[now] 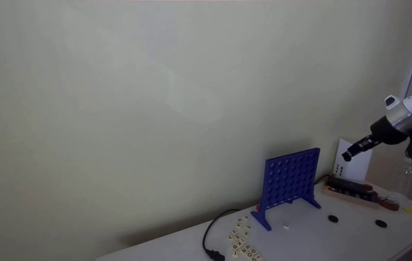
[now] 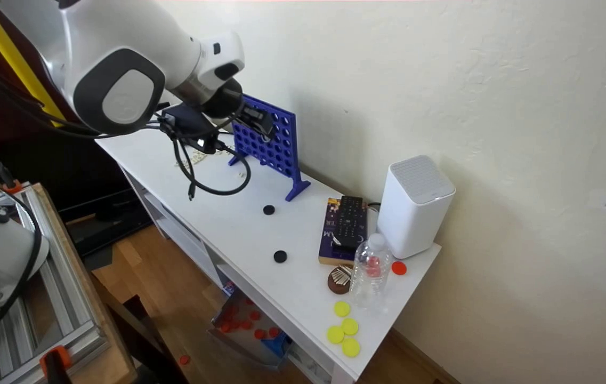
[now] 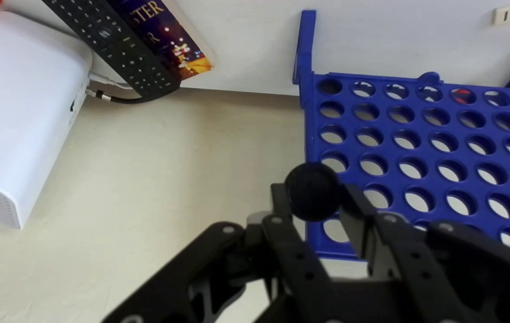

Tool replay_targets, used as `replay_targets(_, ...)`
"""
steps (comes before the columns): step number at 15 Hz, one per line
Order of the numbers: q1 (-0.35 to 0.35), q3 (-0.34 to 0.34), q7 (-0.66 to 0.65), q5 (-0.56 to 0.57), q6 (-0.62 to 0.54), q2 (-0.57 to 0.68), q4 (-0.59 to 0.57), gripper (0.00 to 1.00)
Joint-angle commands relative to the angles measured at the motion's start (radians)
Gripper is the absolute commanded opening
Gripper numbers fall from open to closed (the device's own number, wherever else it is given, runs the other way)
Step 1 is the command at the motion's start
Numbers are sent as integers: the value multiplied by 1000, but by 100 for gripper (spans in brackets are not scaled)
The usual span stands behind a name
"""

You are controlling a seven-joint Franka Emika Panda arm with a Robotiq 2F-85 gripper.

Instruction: Put the left black disk in the blue board

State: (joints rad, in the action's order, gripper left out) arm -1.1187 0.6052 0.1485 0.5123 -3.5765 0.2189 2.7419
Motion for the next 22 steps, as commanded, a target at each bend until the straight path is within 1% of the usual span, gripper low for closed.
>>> replay_targets(1, -60, -6, 23, 111, -87, 76, -27, 9)
replay_targets(6, -139, 4, -1, 287, -195, 163, -60, 9)
replay_targets(8, -161, 6, -9, 349, -228, 190, -72, 9)
replay_targets(10, -172, 6, -10, 387, -254, 210, -82, 9)
replay_targets(12, -174, 7, -11, 405, -275, 222, -87, 9)
replay_targets(17, -149, 23, 1, 393, -302, 249, -113, 9)
replay_targets(18, 3, -119, -73, 420, -345, 213, -134, 9)
replay_targets(19, 37, -144, -74, 411, -360, 215, -143, 9)
replay_targets(22, 218, -292, -107, 389, -417, 221, -176, 9)
